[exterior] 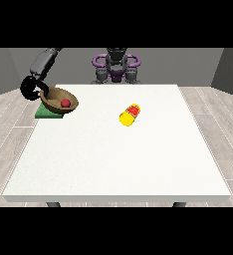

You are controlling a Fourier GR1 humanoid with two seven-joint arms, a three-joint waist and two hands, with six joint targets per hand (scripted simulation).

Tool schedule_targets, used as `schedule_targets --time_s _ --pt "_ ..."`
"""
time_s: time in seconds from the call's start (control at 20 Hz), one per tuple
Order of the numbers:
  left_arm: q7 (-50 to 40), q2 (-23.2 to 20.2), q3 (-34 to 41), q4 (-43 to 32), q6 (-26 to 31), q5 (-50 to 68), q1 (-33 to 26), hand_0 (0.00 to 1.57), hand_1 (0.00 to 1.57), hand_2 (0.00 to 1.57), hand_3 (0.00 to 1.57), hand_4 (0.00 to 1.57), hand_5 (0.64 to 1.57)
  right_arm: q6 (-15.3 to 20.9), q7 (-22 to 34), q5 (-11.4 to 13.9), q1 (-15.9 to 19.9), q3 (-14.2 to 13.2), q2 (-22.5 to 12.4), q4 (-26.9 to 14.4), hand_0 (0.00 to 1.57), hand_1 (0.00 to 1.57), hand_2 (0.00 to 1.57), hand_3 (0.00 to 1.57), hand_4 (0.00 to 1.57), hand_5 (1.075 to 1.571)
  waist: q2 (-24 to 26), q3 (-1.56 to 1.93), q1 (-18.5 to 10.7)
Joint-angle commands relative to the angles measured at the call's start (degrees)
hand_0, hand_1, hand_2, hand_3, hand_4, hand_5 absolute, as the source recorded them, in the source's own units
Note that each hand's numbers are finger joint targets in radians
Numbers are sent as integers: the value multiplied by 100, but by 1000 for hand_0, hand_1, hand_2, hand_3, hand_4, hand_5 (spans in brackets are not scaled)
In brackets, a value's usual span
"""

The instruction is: Pick the cup and pour the ball into the bowl, then pick the bowl and place it on the pad

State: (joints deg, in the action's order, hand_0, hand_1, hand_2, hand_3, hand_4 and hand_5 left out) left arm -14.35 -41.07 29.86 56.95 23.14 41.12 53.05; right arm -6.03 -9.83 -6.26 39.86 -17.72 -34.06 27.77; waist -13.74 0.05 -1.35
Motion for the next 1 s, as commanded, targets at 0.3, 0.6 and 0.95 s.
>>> schedule_targets --time_s 0.3,0.6,0.95 --pt "-349 -24 -128 979 -485 425 339 0 0 0 0 0 1571 -519 -747 -214 -98 -475 -714 -638 1571 1571 1571 811 1184 1565 -681 10 -257" --pt "-268 -319 82 1414 -288 603 160 0 0 0 0 0 1569 -678 -797 -630 -127 -974 -969 -1057 1571 1571 1571 1571 856 1559 -1214 11 -333" --pt "-810 -384 18 2456 -1086 895 329 0 0 0 0 0 1564 -61 -896 -409 156 -962 -1470 -1186 815 815 727 956 0 1516 -1446 17 -400"
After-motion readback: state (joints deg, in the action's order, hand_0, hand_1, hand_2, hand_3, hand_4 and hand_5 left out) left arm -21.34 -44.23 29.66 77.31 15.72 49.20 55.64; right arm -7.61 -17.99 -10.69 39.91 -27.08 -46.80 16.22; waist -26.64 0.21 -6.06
